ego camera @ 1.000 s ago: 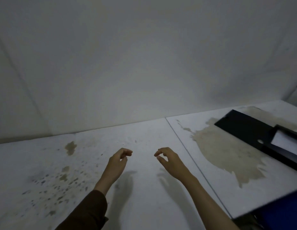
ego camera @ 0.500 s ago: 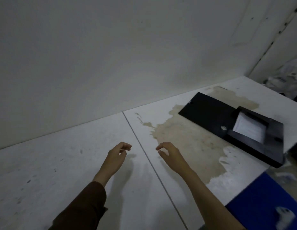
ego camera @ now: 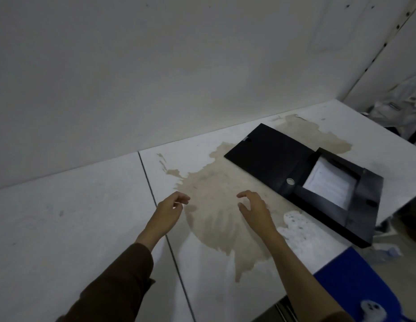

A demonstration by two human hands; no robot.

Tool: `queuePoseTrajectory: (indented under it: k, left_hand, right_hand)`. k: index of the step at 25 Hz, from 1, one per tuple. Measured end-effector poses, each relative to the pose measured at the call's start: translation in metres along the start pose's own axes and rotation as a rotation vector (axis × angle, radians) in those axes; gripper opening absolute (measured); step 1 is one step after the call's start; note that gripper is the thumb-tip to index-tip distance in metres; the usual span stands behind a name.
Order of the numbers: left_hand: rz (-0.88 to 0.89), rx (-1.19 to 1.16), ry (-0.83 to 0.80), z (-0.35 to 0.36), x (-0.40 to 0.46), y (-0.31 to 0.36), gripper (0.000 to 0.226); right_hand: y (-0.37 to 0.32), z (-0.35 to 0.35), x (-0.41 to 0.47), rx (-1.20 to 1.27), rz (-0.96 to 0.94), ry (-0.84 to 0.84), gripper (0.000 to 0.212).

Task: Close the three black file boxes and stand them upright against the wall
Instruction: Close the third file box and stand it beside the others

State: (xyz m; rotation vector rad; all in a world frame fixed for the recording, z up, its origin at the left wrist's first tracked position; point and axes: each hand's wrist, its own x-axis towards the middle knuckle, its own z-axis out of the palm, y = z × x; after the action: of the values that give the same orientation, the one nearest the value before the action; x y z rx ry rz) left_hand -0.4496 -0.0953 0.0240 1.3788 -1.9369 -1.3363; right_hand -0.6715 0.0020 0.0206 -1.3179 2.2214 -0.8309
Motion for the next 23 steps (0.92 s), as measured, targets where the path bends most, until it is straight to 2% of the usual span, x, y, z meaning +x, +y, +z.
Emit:
queuePoseTrajectory:
  k: [7, 12, 15, 18, 23]
  left_hand:
    - [-0.039, -0.005, 0.021, 0.101, 0.03, 0.044, 0.032]
    - [-0.01, 0.005, 0.011, 0.143, 0.046, 0.063, 0.029]
    - [-0.015, 0.02, -0.001, 0.156, 0.052, 0.071, 0.029]
    - [-0.033, 0.027, -0.007, 0.162, 0.053, 0.075, 0.03]
    - [-0.069, 0.039, -0.008, 0.159, 0.045, 0.068, 0.029]
  right_hand:
    - [0.1, -0.076, 0.048, -0.29, 0.12, 0.095, 0.06]
    - [0.154, -0.107, 0.062, -0.537, 0.232, -0.073, 0.081]
    - [0.173, -0.112, 0.064, -0.56, 0.257, -0.153, 0.075]
    - [0.176, -0.111, 0.066, -0.539, 0.181, -0.122, 0.06]
    - [0.168, -0.1, 0.066, -0.416, 0.073, -0.085, 0.053]
